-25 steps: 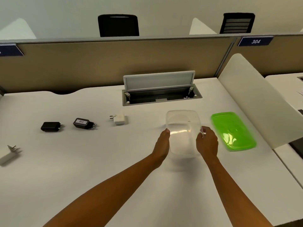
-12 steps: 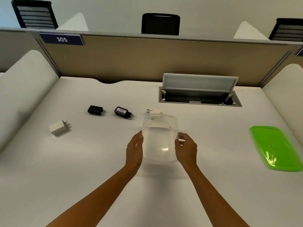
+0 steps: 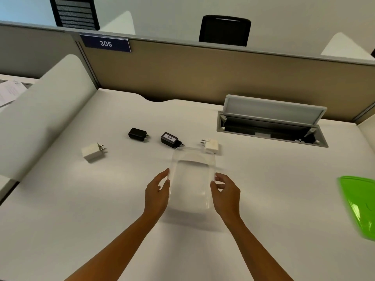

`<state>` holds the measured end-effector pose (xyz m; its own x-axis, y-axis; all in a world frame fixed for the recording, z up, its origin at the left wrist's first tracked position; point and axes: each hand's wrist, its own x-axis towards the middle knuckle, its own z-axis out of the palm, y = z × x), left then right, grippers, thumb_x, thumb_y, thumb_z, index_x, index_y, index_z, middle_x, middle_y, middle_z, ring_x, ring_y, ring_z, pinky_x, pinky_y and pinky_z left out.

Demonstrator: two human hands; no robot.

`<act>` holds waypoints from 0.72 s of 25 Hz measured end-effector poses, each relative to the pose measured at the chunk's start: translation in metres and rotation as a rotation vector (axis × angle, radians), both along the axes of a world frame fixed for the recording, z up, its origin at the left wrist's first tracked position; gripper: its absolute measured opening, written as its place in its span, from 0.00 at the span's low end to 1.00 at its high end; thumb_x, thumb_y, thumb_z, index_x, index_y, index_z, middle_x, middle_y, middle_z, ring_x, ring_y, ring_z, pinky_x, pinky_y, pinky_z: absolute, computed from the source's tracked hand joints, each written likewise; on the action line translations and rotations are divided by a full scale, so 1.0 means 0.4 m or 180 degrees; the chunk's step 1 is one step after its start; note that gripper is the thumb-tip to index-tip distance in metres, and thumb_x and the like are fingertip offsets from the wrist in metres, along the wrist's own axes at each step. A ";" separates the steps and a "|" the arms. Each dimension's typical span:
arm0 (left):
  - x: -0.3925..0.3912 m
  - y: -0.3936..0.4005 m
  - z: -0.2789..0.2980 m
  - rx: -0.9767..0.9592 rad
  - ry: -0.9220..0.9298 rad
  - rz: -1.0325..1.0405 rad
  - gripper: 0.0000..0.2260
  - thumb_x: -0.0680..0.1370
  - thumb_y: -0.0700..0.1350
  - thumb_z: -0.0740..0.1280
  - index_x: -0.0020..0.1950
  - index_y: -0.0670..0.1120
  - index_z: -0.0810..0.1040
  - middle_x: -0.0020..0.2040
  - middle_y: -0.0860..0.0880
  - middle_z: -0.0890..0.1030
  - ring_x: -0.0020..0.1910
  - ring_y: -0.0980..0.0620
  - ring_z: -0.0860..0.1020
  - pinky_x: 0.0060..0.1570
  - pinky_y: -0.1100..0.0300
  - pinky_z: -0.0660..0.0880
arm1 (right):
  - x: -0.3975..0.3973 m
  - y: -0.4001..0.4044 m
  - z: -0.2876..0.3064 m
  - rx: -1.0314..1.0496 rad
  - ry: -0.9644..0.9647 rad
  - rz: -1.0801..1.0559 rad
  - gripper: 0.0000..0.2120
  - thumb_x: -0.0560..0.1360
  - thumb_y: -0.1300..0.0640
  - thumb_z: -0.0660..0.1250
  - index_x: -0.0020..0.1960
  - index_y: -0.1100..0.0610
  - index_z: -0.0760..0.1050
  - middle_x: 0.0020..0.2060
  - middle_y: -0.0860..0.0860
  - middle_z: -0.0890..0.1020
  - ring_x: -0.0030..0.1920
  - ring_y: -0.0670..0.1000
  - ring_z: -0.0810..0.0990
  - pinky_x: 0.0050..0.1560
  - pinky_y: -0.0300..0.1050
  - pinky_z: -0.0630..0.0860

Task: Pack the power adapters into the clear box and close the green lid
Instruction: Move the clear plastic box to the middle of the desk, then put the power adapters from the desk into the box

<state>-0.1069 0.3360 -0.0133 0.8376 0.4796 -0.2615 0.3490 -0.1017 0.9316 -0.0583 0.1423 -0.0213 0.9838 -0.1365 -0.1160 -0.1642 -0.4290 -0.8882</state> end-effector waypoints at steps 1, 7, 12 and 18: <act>0.003 0.004 -0.005 0.0078 0.0012 0.0038 0.16 0.82 0.41 0.63 0.69 0.49 0.75 0.69 0.51 0.76 0.70 0.51 0.72 0.66 0.58 0.67 | 0.004 -0.004 0.002 0.0022 -0.0008 0.0011 0.14 0.77 0.54 0.68 0.62 0.54 0.78 0.51 0.46 0.82 0.44 0.39 0.80 0.38 0.26 0.73; 0.113 0.089 0.002 0.0485 -0.0146 0.0293 0.14 0.80 0.39 0.64 0.65 0.48 0.79 0.65 0.50 0.79 0.65 0.50 0.75 0.67 0.55 0.70 | 0.126 -0.053 0.024 0.0266 -0.0351 0.0035 0.14 0.78 0.52 0.66 0.62 0.56 0.78 0.53 0.49 0.82 0.51 0.47 0.81 0.49 0.43 0.82; 0.335 0.179 0.011 0.1963 0.0390 -0.0733 0.21 0.77 0.39 0.66 0.70 0.44 0.73 0.71 0.45 0.74 0.70 0.43 0.72 0.70 0.49 0.66 | 0.323 -0.057 0.002 -0.0466 -0.0439 0.0620 0.15 0.76 0.62 0.69 0.63 0.59 0.76 0.58 0.54 0.81 0.54 0.51 0.80 0.53 0.38 0.80; 0.488 0.196 -0.028 0.3229 0.0899 -0.2425 0.33 0.77 0.34 0.63 0.80 0.45 0.55 0.81 0.46 0.57 0.81 0.47 0.50 0.78 0.50 0.50 | 0.472 -0.027 -0.064 -0.1339 -0.0243 0.2075 0.29 0.73 0.57 0.73 0.72 0.53 0.68 0.69 0.50 0.72 0.70 0.52 0.69 0.68 0.39 0.61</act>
